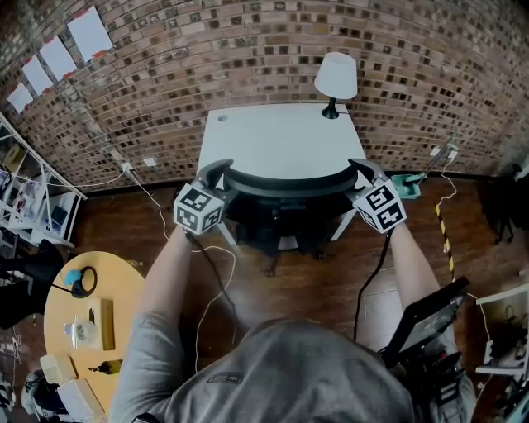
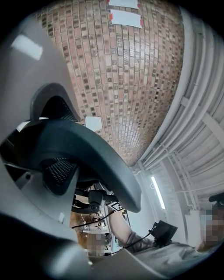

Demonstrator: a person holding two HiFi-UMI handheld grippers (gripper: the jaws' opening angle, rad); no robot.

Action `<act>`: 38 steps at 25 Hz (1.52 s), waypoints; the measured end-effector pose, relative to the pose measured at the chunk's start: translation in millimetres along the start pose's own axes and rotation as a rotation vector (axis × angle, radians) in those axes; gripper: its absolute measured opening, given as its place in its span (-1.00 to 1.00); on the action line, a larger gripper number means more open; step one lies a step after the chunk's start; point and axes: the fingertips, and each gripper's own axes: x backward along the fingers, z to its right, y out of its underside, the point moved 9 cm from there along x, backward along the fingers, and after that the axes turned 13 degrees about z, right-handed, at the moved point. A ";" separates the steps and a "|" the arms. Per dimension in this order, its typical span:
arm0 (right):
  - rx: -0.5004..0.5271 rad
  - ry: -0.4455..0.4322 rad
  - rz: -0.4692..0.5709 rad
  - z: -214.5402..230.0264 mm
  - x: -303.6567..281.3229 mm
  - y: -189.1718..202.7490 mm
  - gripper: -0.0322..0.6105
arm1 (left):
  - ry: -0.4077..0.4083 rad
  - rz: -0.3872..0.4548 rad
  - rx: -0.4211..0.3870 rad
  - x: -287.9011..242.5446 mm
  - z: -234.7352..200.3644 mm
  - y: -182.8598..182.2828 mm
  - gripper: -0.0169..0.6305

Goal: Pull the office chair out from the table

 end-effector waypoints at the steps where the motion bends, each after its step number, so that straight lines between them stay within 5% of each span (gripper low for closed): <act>1: -0.002 0.000 0.002 -2.6 3.0 -1.1 -0.06 | 0.002 0.004 0.000 2.8 2.7 -0.6 -0.12; 20: -0.023 0.090 -0.019 -60.0 66.0 -17.5 -0.06 | 0.047 0.063 0.042 59.5 53.0 -16.1 -0.17; 38: -0.016 0.047 0.062 -110.4 140.4 -20.0 -0.06 | -0.026 0.046 0.077 117.3 131.1 -31.5 -0.16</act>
